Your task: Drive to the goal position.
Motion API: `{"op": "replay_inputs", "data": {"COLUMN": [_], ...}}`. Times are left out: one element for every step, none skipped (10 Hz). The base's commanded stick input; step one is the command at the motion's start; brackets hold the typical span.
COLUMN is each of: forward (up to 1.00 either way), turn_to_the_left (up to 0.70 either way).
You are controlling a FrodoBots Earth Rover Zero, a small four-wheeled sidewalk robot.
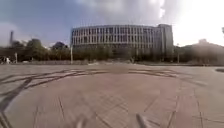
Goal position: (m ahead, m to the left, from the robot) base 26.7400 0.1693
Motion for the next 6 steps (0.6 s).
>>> {"op": "replay_inputs", "data": {"forward": [1.00,1.00,1.00,1.00,1.00,1.00], "turn_to_the_left": [0.00,0.00,0.00,0.00,0.00,0.00]}}
